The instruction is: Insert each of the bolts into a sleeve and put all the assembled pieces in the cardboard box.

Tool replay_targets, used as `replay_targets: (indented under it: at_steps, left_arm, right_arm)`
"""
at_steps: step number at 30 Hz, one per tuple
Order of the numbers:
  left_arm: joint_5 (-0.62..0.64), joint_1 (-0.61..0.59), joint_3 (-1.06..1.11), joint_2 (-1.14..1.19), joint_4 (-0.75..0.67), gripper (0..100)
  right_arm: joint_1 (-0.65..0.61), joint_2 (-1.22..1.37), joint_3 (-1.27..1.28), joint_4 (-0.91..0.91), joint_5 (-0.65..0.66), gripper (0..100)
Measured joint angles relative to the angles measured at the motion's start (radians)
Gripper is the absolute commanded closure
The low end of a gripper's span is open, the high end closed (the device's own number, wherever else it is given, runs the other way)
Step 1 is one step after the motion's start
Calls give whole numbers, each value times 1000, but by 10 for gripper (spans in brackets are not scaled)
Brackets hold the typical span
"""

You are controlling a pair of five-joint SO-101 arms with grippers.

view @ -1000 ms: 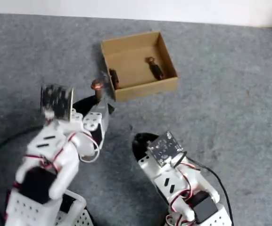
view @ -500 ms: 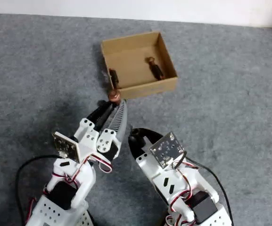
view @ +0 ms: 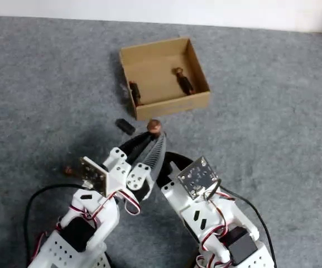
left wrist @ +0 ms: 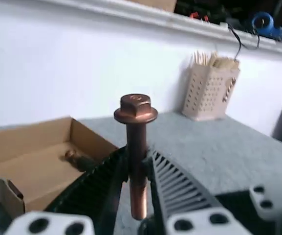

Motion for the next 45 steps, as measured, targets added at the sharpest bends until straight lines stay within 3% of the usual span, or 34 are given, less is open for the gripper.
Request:
replay_targets:
  at_steps: [4,10,19,27,35,41,45]
  left_arm:
    - [14,3,0,0,6,994]
    - [149,3,-60,0,112,994]
    - [338,3,-112,0,129,994]
    - [341,5,-133,-6,86,994]
    - [344,-38,-118,-6,87,994]
    - [344,-35,-118,-6,207,994]
    - [345,-26,-118,-6,215,994]
  right_arm:
    - [68,0,0,-25,0,994]
    - [84,0,5,-38,0,994]
    - [91,0,57,-40,-2,994]
    - [29,0,63,-40,0,994]
    - [44,0,63,-40,0,994]
    - [46,0,63,-40,0,994]
    - [46,0,63,-40,0,994]
